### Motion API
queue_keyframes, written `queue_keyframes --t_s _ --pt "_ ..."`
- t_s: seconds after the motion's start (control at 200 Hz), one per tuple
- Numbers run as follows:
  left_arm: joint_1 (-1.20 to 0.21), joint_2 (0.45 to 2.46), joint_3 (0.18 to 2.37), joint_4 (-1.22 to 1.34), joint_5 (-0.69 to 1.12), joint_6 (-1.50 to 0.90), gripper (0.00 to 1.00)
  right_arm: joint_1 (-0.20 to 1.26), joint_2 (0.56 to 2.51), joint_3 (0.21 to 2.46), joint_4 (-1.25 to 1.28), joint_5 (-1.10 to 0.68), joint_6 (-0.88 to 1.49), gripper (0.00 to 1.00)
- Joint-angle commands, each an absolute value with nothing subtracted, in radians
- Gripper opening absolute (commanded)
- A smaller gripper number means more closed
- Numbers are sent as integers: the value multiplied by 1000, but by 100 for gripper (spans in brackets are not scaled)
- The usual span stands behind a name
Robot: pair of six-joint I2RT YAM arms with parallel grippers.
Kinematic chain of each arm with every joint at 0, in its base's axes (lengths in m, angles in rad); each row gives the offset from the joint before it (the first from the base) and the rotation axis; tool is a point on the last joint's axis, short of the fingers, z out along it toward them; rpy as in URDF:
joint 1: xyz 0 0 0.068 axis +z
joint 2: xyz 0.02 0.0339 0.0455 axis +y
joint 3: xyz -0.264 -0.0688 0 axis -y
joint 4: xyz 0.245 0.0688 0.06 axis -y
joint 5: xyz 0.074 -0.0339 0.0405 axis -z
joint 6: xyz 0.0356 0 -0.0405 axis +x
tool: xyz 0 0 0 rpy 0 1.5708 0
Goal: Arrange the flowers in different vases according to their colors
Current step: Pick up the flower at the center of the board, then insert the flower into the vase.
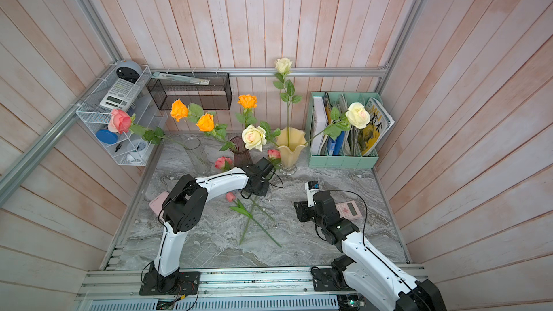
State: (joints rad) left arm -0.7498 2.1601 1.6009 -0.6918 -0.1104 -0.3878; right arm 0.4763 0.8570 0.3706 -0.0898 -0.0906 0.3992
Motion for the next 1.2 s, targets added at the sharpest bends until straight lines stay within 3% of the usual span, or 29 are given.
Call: queue_keyframes --t_s 0.0,0.35,0.7,0.95,1.19 --pt "-753 2181 1619 -671 -58 -396 8 472 855 358 -83 -78 393 45" --pt "-761 2002 1541 -661 -31 -434 0 472 854 361 -77 -74 376 45" --pt "-805 1646 1225 -649 -48 -524 0 471 874 365 -61 -84 359 45" --pt "-869 1313 965 -683 -101 -677 0 471 880 375 -72 -88 344 45" --pt "-1026 927 849 -864 -234 -871 0 471 903 391 -81 -103 341 45"
